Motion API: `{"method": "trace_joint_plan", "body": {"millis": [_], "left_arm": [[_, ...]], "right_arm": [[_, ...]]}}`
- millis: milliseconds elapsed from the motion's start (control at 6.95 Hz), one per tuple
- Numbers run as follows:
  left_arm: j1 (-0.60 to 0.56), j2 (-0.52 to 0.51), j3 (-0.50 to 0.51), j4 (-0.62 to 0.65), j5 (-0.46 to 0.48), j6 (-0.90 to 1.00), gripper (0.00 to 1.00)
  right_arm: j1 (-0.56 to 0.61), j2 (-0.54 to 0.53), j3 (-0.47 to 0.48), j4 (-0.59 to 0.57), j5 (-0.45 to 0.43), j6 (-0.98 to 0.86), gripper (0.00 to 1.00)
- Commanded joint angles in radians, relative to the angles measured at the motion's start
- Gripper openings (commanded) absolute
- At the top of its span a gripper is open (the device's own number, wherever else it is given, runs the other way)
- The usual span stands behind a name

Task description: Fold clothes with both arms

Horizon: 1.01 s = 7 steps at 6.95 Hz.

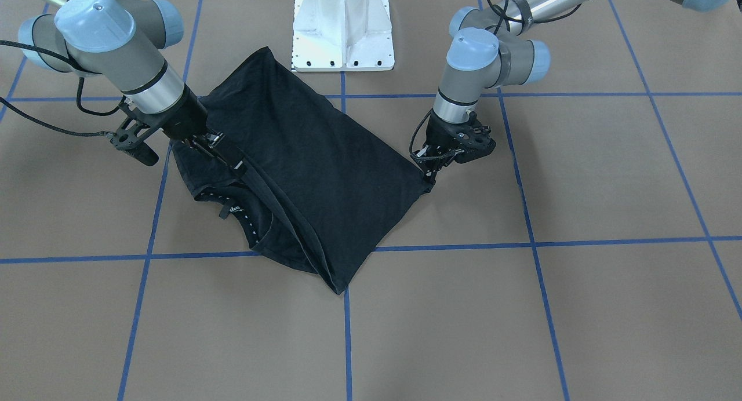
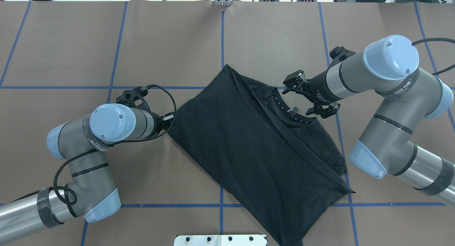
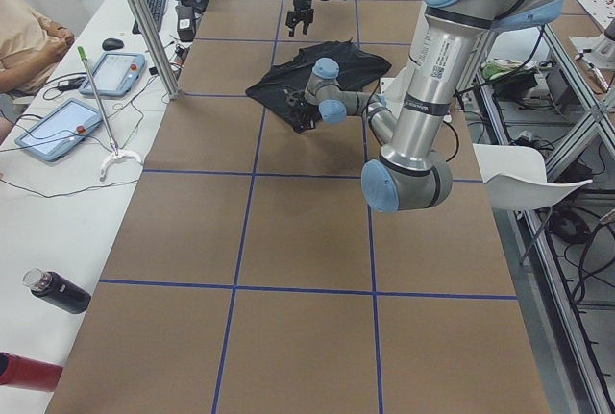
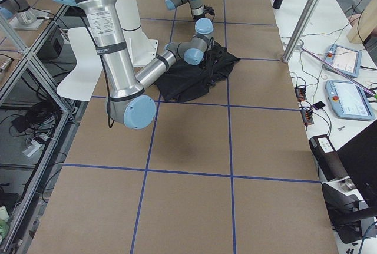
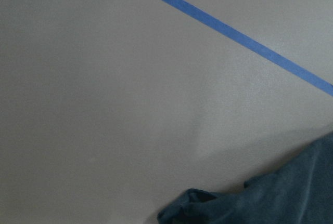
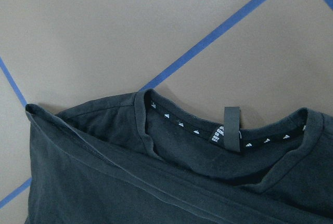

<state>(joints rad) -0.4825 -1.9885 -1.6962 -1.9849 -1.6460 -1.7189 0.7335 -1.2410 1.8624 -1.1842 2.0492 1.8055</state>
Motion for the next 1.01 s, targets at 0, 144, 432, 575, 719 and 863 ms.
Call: {"method": "trace_joint_plan", "body": {"millis": [0, 144, 432, 575, 719, 863], "left_arm": [[-0.010, -0.004, -0.007, 0.033, 0.002, 0.013, 0.00], [-0.054, -0.004, -0.008, 0.034, 0.005, 0.092, 0.00], [-0.143, -0.045, 0.010, -0.006, 0.018, 0.290, 0.00], [-0.213, -0.082, 0.095, -0.067, 0.018, 0.353, 0.00], [-0.243, -0.189, 0.286, -0.197, 0.018, 0.370, 0.00], [-0.254, -0.329, 0.564, -0.389, 0.040, 0.372, 0.00]], "right_arm": [[0.001, 0.002, 0.001, 0.000, 0.000, 0.000, 1.00], [0.010, 0.002, 0.006, 0.000, 0.003, 0.000, 1.00], [0.015, 0.002, 0.008, 0.000, 0.002, 0.000, 1.00], [0.017, 0.002, 0.009, 0.000, 0.003, 0.001, 1.00], [0.020, 0.000, 0.011, 0.001, 0.003, 0.000, 1.00], [0.020, 0.000, 0.012, 0.002, 0.003, 0.001, 1.00]]}}
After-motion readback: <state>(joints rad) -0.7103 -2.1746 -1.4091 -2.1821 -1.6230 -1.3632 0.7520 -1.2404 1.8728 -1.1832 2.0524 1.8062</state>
